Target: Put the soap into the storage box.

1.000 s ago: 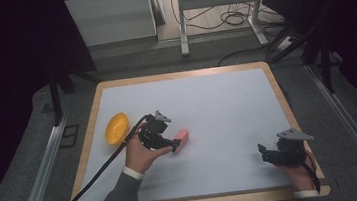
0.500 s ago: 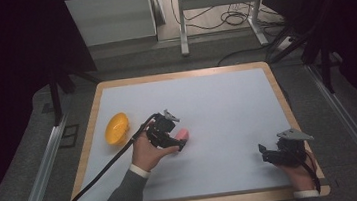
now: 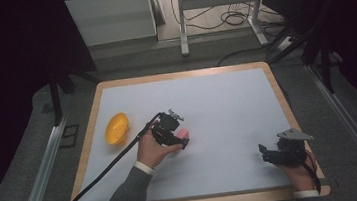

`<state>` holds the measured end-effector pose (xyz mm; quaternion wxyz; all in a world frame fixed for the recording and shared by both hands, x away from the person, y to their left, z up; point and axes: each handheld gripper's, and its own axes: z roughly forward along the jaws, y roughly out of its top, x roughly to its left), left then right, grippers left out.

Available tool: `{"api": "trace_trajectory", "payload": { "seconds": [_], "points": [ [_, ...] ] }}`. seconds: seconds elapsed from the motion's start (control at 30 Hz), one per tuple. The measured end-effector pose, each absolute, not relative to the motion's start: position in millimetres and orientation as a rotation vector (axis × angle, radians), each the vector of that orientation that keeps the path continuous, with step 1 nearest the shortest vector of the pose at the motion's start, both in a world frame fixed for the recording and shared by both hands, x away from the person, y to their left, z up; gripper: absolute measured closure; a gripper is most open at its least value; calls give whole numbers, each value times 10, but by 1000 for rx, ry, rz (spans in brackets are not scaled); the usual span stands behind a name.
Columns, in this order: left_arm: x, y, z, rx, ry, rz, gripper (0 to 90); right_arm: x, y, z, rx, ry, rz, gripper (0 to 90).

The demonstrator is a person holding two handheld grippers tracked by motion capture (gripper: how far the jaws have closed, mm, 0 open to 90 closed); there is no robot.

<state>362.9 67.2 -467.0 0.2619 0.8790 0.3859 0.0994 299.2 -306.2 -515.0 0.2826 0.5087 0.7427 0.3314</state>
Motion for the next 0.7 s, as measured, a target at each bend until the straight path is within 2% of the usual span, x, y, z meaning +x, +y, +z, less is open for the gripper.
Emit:
{"api": "trace_trajectory", "payload": {
  "seconds": [0.43, 0.7],
  "points": [
    [3761, 614, -4882, 2405, 1087, 216, 366, 2997, -3077, -5162, 1365, 1992, 881, 102],
    [3780, 600, -4954, 2416, 1099, 184, 456, 2996, -3078, -5160, 1363, 1988, 882, 102]
  ]
}}
